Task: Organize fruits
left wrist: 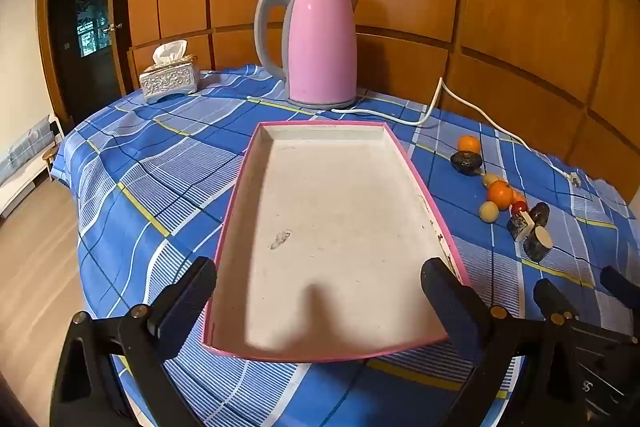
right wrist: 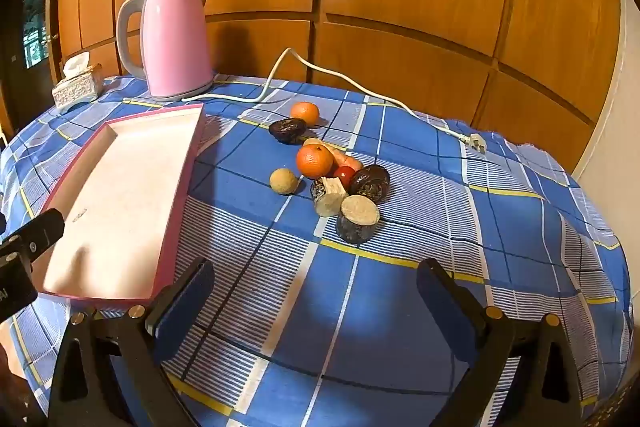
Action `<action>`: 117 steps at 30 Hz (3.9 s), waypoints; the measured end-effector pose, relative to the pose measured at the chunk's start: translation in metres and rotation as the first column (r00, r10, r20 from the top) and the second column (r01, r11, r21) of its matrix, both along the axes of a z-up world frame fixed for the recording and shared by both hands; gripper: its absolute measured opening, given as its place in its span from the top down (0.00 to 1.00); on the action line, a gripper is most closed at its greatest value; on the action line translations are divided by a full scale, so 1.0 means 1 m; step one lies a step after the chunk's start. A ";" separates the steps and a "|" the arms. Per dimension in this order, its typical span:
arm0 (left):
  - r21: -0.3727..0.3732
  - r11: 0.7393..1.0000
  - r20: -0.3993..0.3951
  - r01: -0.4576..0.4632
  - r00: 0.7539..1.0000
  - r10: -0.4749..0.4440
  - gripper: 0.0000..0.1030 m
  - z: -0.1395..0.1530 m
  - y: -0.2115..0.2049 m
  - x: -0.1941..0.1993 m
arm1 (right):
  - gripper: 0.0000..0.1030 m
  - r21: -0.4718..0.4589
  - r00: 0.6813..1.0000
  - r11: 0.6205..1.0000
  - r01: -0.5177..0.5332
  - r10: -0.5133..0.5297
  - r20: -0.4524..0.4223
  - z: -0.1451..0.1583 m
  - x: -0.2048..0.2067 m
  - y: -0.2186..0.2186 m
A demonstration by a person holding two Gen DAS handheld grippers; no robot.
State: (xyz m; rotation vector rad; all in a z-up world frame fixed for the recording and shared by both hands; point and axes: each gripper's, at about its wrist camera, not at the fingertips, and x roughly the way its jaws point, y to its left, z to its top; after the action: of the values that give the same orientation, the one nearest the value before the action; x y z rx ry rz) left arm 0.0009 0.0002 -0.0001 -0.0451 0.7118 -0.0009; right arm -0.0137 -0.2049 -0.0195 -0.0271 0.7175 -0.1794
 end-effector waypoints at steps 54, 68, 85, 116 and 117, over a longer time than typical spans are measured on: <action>-0.024 0.999 0.003 -0.021 1.000 0.021 0.00 -0.001 0.008 0.002 | 0.00 0.004 1.000 1.000 0.005 -0.005 -0.006 -0.001 0.000 -0.002; -0.028 0.999 0.002 -0.023 1.000 0.023 0.00 0.000 0.010 0.002 | 0.00 0.006 1.000 1.000 0.006 -0.006 -0.006 -0.001 0.000 -0.001; -0.032 0.999 -0.002 -0.021 1.000 0.021 0.00 -0.002 0.010 0.001 | 0.00 0.017 0.999 0.999 0.030 -0.030 -0.012 -0.004 0.000 -0.009; -0.129 0.980 -0.018 0.149 0.988 -0.152 0.00 0.003 -0.003 0.018 | 0.01 0.091 0.728 0.724 0.684 -0.668 -0.155 -0.061 -0.033 -0.204; -0.134 0.977 -0.016 0.165 0.986 -0.168 0.00 0.007 -0.004 0.022 | 0.00 0.091 0.732 0.729 0.679 -0.663 -0.155 -0.062 -0.032 -0.204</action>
State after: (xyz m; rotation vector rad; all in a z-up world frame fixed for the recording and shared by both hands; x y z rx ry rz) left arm 0.0225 -0.0041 0.0070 -0.1129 0.7403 -0.2087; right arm -0.0455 -0.4085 -0.0811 0.3742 0.8285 -0.8381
